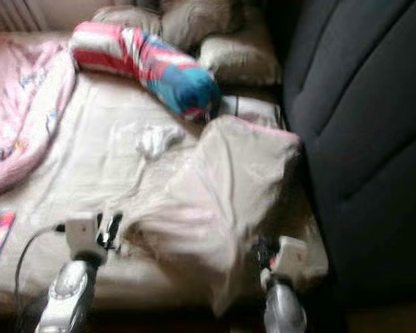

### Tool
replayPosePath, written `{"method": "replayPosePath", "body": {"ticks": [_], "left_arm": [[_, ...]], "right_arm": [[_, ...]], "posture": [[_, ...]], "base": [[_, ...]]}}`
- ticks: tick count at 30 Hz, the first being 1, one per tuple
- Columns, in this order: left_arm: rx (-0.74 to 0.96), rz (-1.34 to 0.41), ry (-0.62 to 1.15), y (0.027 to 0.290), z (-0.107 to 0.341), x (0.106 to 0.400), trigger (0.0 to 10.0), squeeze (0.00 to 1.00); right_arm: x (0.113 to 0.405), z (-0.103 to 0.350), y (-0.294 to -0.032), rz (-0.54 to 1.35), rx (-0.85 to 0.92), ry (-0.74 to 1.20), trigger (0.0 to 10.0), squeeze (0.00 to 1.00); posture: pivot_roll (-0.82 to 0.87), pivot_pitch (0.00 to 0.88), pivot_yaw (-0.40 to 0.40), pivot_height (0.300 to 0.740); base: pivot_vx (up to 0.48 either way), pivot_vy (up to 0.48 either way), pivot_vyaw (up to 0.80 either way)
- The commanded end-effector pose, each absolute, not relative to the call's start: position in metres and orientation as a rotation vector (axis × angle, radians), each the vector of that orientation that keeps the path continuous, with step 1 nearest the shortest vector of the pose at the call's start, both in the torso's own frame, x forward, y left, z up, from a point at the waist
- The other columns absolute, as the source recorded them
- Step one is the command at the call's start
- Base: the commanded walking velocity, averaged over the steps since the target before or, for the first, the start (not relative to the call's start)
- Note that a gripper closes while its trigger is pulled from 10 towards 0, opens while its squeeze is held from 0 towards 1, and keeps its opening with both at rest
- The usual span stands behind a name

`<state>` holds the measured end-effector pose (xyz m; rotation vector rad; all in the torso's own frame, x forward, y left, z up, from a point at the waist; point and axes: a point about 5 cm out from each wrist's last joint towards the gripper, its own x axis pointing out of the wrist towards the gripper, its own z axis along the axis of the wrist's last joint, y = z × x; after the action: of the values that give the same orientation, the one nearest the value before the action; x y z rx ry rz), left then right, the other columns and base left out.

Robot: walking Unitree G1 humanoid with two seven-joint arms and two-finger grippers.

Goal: Clean up the room

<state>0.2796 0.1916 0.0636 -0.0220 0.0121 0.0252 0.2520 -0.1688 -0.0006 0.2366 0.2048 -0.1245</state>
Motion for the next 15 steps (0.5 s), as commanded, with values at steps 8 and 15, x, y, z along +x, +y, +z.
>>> {"method": "replayPosePath", "body": {"ticks": [8, 15], "left_arm": [[-0.046, 0.017, 0.042, 0.1867, 0.0590, 0.2788, 10.0, 0.00], [-0.044, 0.014, 0.047, 0.1865, 0.0590, 0.2796, 10.0, 0.00]], "right_arm": [[0.2512, -0.0027, -0.1761, -0.155, 0.246, 0.225, 10.0, 0.00], [0.2492, -0.0087, -0.1702, -0.092, 0.270, 0.281, 10.0, 0.24]], "posture": [[-0.09, 0.190, -0.026, 0.740], [-0.09, 0.186, -0.024, 0.740]], "base": [[0.123, 0.000, 0.00], [0.000, 0.000, 0.00]]}}
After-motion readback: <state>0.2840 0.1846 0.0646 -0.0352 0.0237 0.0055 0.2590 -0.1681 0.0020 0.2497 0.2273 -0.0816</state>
